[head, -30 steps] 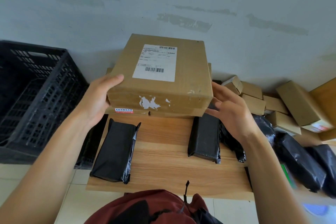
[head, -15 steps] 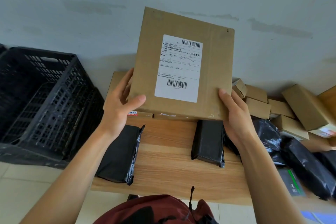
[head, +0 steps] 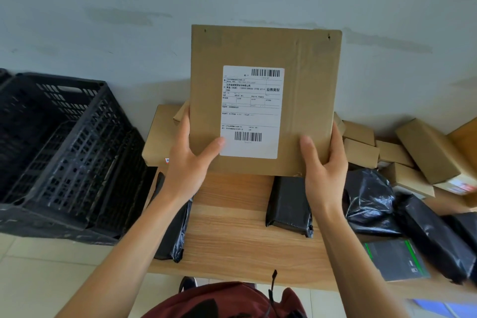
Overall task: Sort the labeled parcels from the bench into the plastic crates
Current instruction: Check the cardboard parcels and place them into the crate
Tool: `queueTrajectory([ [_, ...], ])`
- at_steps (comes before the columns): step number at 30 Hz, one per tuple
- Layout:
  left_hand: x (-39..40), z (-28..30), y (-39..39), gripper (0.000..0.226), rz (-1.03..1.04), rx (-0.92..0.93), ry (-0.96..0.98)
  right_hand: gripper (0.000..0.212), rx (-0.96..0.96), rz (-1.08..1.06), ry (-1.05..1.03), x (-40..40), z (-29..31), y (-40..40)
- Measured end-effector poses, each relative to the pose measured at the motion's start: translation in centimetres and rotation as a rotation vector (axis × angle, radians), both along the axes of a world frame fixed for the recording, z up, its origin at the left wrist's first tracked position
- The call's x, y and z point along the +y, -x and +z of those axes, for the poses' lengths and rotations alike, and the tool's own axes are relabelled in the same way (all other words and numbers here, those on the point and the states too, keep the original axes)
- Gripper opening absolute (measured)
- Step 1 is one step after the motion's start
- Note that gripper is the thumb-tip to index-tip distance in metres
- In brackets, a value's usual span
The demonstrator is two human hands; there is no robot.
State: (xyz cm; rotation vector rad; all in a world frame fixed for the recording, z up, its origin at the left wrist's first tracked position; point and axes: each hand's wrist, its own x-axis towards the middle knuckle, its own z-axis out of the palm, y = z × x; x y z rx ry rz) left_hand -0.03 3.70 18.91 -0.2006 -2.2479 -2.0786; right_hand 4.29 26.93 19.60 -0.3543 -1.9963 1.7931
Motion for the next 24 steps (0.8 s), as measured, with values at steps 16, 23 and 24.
queueTrajectory([
  [16, 1.5, -1.0, -2.5, 0.07, 0.118, -0.042, -0.051, 0.056, -0.051, 0.156, 0.047, 2.3, -1.8, 0.5],
  [23, -0.6, -1.4, -4.2, 0.07, 0.225, -0.042, -0.004, 0.056, -0.043, 0.263, 0.051, 0.3, -3.0, 1.5],
  [24, -1.2, -1.5, -4.6, 0.07, 0.245, -0.045, 0.003, 0.057, -0.05, 0.279, 0.051, -0.2, -3.1, 1.6],
])
